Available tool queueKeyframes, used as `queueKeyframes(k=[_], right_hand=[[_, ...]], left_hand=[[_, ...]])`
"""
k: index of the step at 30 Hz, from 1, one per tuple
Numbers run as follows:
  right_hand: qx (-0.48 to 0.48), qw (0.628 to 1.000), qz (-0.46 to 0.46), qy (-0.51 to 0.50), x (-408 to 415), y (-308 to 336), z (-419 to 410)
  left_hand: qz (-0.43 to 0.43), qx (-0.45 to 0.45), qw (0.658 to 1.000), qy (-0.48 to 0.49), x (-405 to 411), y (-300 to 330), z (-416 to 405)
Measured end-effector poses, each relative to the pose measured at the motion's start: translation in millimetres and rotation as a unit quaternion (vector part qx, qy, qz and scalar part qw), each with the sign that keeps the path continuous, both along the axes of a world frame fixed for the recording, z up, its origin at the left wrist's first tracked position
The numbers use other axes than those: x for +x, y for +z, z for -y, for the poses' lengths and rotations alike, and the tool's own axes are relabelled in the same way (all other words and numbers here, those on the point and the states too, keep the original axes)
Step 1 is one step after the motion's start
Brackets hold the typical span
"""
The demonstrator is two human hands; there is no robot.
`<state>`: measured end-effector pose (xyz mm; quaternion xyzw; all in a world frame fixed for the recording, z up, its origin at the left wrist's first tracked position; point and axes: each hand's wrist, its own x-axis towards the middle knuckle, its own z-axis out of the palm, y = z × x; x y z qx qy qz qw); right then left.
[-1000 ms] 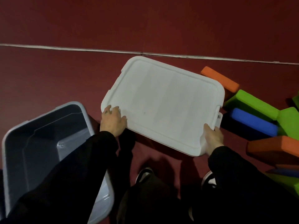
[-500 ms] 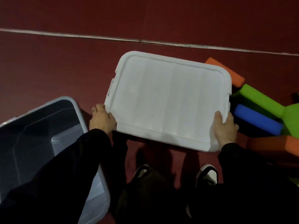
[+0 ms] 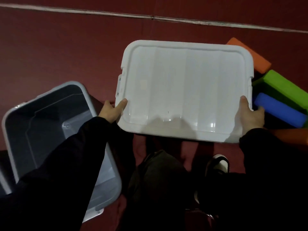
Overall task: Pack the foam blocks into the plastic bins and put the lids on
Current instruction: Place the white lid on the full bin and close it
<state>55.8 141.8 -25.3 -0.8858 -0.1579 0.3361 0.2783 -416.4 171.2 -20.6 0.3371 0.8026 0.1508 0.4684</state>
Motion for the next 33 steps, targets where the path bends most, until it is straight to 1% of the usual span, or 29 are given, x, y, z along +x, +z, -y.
queueKeyframes(k=[1, 3, 6, 8, 9, 10, 12, 14, 16, 19, 21, 22, 24, 26, 27, 29, 30, 31, 33], right_hand=[[0.015, 0.999, -0.035, -0.025, 0, -1, -1], [0.038, 0.994, -0.090, -0.041, -3, -1, -4], [0.066, 0.989, -0.121, -0.062, -6, -3, -4], [0.102, 0.986, -0.106, -0.083, -4, -4, -1], [0.118, 0.986, -0.082, -0.081, -1, -5, 1], [0.121, 0.989, -0.054, -0.068, 0, -5, 2], [0.106, 0.994, 0.004, -0.011, 2, -3, 6], [0.076, 0.993, 0.067, 0.066, 3, -4, 11], [0.059, 0.985, 0.118, 0.111, 8, -10, 14], [0.041, 0.977, 0.164, 0.128, 11, -14, 15], [0.030, 0.972, 0.182, 0.145, 8, -12, 16], [0.024, 0.970, 0.189, 0.152, 5, -12, 15], [0.010, 0.958, 0.225, 0.176, -6, -8, 11], [0.001, 0.935, 0.282, 0.215, -13, -5, 7], [-0.008, 0.930, 0.291, 0.226, -14, -3, 6], [-0.012, 0.933, 0.262, 0.246, -9, -4, 12], [-0.011, 0.943, 0.222, 0.249, -5, -3, 13], [-0.009, 0.956, 0.173, 0.238, -4, 2, 15], [0.017, 0.982, 0.065, 0.177, -6, 12, 18]], left_hand=[[0.021, 0.017, 0.999, 0.023, 3, -3, 1], [0.053, 0.069, 0.994, 0.067, 8, -9, 1], [0.091, 0.115, 0.980, 0.132, 10, -17, 3], [0.104, 0.118, 0.979, 0.133, 11, -20, 1], [0.102, 0.121, 0.979, 0.130, 11, -22, -1], [0.096, 0.127, 0.978, 0.134, 13, -24, -3], [0.080, 0.156, 0.975, 0.138, 23, -19, -5], [0.051, 0.177, 0.975, 0.124, 34, -18, -5], [0.013, 0.194, 0.979, 0.060, 44, -14, -7], [-0.034, 0.163, 0.986, -0.034, 40, -10, -5], [-0.054, 0.139, 0.988, -0.050, 35, -6, -3], [-0.082, 0.130, 0.986, -0.060, 35, -5, -2], [-0.168, 0.114, 0.973, -0.105, 43, -1, 0], [-0.254, 0.093, 0.949, -0.160, 48, 2, -3], [-0.279, 0.080, 0.941, -0.176, 47, 2, -3], [-0.283, 0.060, 0.938, -0.191, 45, 1, 2], [-0.270, 0.059, 0.943, -0.188, 45, 0, 5], [-0.243, 0.063, 0.954, -0.165, 47, 0, 9], [-0.168, 0.089, 0.979, -0.073, 55, 0, 21]])
